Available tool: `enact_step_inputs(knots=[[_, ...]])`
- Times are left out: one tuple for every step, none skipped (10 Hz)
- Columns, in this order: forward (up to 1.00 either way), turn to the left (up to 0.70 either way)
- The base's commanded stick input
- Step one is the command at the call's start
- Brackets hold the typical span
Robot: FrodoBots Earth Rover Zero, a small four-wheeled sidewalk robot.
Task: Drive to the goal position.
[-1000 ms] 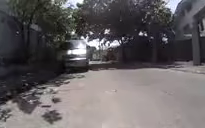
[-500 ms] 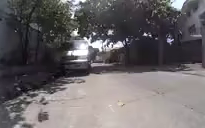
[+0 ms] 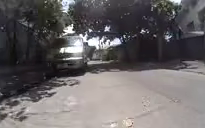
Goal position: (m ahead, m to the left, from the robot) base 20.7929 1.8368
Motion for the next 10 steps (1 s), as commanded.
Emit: enact_step_inputs(knots=[[1.0, 0.0], [1.0, 0.0], [1.0, 0.0], [1.0, 0.0], [1.0, 0.0], [1.0, 0.0], [1.0, 0.0], [1.0, 0.0], [1.0, 0.0], [1.0, 0.0]])
